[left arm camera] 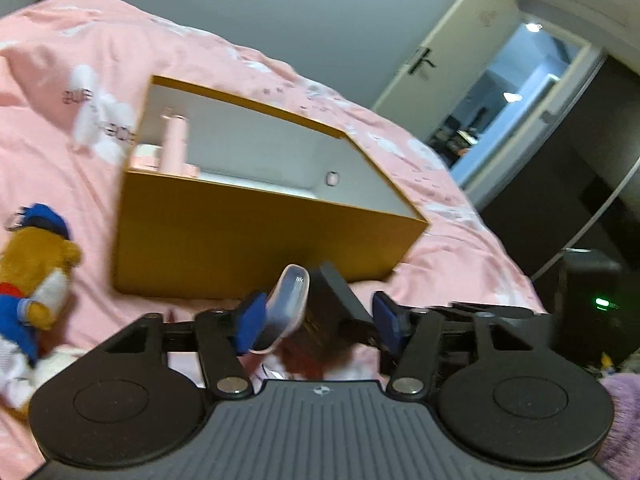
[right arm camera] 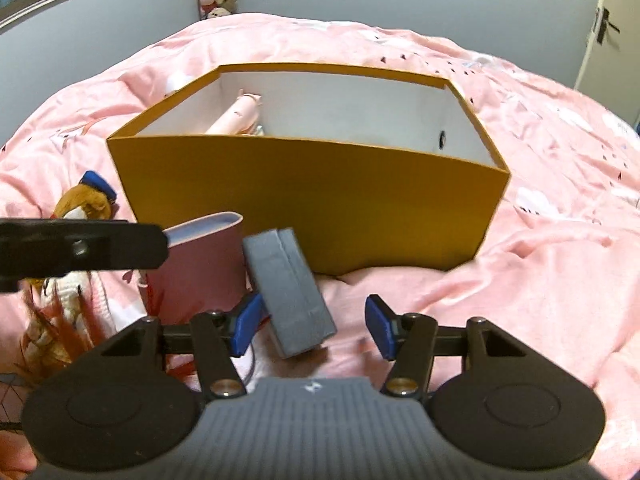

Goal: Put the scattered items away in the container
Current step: 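Lift the pink notebook and grey case up off the bed, then carry the pink notebook and grey case over the orange box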

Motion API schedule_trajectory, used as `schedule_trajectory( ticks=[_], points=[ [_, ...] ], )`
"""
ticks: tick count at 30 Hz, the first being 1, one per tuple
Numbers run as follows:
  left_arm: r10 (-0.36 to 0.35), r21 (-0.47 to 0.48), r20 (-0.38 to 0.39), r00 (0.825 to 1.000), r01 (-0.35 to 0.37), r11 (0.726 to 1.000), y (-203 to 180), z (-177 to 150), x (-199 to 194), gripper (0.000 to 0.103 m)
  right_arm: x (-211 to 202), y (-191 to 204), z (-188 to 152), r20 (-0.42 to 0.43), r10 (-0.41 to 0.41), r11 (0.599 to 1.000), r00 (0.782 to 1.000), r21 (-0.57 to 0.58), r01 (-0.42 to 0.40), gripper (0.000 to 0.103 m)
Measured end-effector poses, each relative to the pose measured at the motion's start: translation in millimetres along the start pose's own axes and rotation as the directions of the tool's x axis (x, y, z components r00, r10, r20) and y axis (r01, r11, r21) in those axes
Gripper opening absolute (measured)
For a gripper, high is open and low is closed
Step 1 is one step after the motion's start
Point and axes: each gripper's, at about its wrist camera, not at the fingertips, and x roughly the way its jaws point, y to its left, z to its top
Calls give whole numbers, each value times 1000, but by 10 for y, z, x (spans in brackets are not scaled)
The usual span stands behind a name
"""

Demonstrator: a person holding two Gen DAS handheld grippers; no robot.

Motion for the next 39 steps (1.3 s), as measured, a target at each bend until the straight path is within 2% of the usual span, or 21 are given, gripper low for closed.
schedule_trajectory(
  ticks=[2,5,13,18,19,20,26,39],
  points=[
    [15,-4,-38,999,-15,1000,-14,-15,90,58,13,-80,-6,-3,-10,999,1000,38,10,51],
    [79,24,-82,993,-77,997,-34,-66,243,57,17,-193,-17,-11,68,994,998,91,-66,50],
    [184,95,-115,976,-173,980,-96,-114,382,56,108,-132,-23,5,103,993,995,58,-103,51],
    [200,97,-123,972,-188,977,-69,-120,391,40,202,-118,-5,1,135,990,991,46,-135,51],
    [205,97,-124,971,-193,976,-65,-120,388,38,215,-122,-9,-5,144,988,990,48,-144,47],
    [205,99,-122,971,-194,976,-63,-114,382,33,229,-124,-17,-11,157,986,988,54,-156,46],
    [228,100,-93,969,-219,971,-68,-88,337,25,154,-175,-49,-17,201,974,979,109,-198,38],
    [231,68,10,973,-232,970,-160,68,21,23,-202,-260,102,50,226,961,973,154,-231,37]
  ],
)
